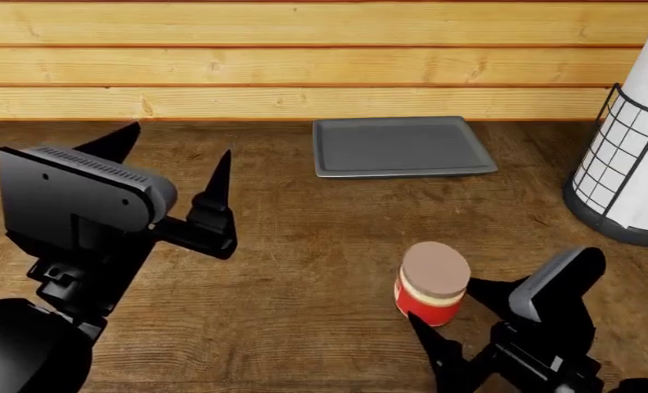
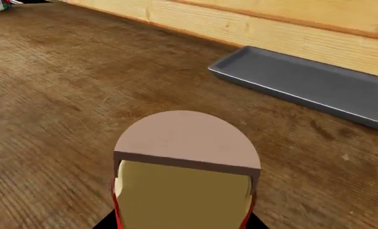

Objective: Pick the peanut butter and yogurt from the counter and place them in the cabinets closest to them.

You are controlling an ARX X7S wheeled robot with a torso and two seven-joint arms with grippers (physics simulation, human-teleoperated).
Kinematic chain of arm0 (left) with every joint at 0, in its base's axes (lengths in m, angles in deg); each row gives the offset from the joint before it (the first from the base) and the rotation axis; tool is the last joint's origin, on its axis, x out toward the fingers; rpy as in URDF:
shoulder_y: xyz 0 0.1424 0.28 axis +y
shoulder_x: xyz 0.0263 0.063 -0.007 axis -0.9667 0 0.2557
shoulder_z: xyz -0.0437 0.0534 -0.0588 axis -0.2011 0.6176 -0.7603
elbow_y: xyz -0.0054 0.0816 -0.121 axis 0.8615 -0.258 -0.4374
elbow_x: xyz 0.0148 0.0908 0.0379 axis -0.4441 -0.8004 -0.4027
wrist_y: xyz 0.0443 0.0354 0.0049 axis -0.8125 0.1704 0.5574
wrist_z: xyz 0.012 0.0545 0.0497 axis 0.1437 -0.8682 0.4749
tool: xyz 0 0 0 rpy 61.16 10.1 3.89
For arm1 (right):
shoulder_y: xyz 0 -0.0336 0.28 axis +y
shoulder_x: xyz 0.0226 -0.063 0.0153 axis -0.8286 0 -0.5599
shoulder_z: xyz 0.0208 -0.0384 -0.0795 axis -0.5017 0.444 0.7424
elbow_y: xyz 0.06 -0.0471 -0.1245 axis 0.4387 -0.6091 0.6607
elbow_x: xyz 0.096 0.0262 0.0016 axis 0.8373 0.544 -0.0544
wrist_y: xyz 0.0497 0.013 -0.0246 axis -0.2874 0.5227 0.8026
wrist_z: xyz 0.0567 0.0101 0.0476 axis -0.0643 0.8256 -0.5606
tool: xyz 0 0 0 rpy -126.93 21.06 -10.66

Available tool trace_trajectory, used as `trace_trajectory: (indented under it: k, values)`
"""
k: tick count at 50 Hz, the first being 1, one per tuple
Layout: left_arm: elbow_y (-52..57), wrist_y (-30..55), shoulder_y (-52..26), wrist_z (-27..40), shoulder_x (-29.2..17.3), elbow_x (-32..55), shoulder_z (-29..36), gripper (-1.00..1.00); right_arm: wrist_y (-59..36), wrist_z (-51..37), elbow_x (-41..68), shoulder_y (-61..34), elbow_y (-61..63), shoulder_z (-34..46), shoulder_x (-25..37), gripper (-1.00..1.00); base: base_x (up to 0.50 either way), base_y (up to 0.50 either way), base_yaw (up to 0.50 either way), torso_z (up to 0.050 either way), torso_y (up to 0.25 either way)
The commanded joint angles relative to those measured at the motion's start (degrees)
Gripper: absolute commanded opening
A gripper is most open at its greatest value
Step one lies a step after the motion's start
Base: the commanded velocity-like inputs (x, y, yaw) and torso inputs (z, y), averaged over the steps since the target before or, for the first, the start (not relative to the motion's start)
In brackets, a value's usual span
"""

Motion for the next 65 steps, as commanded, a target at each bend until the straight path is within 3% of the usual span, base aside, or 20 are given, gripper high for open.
trace_trajectory:
  k: [1, 13, 26, 41, 65]
  values:
    - [-0.3, -0.6, 0.5, 0.3, -0.3, 0.0, 0.5, 1.0, -2.6, -4.2, 1.6, -4.2, 6.7, -4.2, 0.2, -1.0, 0.0, 0.0, 0.0, 0.0, 0.0]
    - [0.1, -1.1, 1.5, 0.6, -0.7, 0.2, 0.6, 1.0, -14.4, -18.7, 15.8, -24.9, 19.1, -5.0, 2.2, -1.0, 0.0, 0.0, 0.0, 0.0, 0.0]
    - [-0.2, -1.9, 2.2, 1.0, -1.4, -0.1, 1.4, 1.0, -23.2, -38.5, 34.7, -54.5, 18.9, 0.2, -3.3, -1.0, 0.0, 0.0, 0.0, 0.0, 0.0]
    - [-0.3, -2.3, 2.1, 1.5, -1.5, 0.0, 2.1, 1.0, -24.2, -47.6, 36.5, -69.0, 15.5, 3.5, -10.0, -1.0, 0.0, 0.0, 0.0, 0.0, 0.0]
    - [-0.7, -2.9, 2.1, 2.0, -1.9, 0.6, 2.7, 1.0, -26.1, -49.5, 26.5, -83.7, 5.8, 11.0, -20.1, -1.0, 0.0, 0.0, 0.0, 0.0, 0.0]
